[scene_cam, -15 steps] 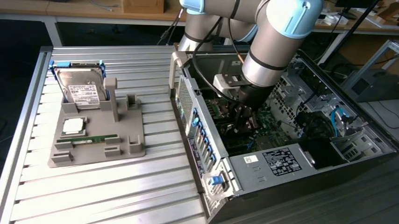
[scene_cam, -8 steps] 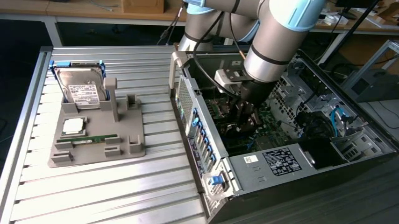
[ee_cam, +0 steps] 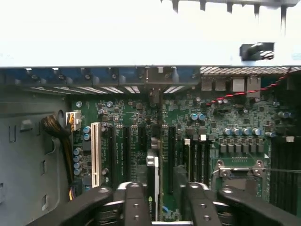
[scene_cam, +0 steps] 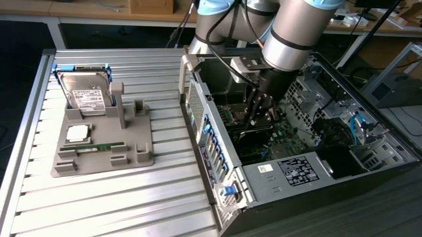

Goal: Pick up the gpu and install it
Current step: 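Insert the gpu into the slot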

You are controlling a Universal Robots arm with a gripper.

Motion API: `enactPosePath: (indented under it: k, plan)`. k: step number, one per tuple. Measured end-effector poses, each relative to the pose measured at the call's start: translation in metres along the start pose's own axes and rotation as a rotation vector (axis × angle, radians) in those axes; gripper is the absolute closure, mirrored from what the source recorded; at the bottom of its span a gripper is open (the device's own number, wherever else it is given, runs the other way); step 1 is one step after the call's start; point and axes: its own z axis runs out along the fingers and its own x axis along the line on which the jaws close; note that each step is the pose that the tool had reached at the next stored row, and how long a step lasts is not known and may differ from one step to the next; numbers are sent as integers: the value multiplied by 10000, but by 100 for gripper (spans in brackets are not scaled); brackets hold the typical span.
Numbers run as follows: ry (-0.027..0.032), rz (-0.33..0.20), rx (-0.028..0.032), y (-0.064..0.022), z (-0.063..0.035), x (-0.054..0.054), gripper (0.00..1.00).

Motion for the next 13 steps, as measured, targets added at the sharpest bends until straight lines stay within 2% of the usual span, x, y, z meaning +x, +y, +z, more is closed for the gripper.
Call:
enactPosePath:
  k: [1, 2, 3, 4, 6, 7, 9, 13]
  plan:
    - [1, -3, 0, -2, -1, -2, 68]
    - [-3, -16, -3, -14, -1, -2, 74]
    - [-10, -39, -20, -46, -2, -4, 80]
    - [-23, -66, -44, -78, -3, -4, 80]
    - [-48, -115, -100, -166, -4, -5, 89]
    - [-49, -130, -121, -212, -3, -5, 89]
    - [-48, -142, -182, -308, -2, -5, 89]
    - [-47, -147, -356, -515, 0, -6, 89]
